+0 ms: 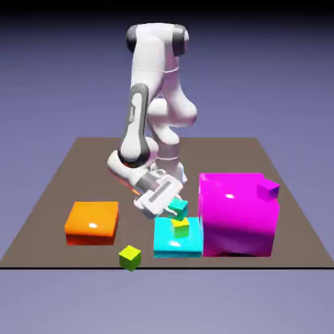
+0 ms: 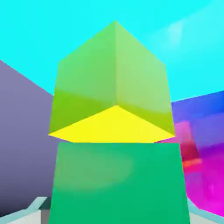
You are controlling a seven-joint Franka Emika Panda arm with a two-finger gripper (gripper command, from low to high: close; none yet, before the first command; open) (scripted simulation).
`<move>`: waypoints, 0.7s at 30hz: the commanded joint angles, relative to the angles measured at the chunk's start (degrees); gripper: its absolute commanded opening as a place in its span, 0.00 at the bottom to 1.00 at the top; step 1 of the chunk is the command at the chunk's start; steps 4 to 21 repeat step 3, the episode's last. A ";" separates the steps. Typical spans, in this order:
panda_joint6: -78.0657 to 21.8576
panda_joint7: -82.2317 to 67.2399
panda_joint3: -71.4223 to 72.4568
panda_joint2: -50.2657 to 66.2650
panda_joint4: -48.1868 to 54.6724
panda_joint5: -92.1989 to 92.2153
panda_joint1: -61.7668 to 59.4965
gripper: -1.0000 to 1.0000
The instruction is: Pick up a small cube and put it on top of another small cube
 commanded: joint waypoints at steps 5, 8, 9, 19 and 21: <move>0.13 -0.34 -2.04 0.62 0.25 0.53 2.55 1.00; 0.13 -0.34 -2.04 0.62 0.25 0.53 2.55 1.00; 0.13 -0.34 -2.04 0.62 0.25 0.53 2.55 1.00; 0.13 -0.34 -2.04 0.62 0.25 0.53 2.55 1.00; 0.13 -0.34 -2.04 0.62 0.25 0.53 2.55 1.00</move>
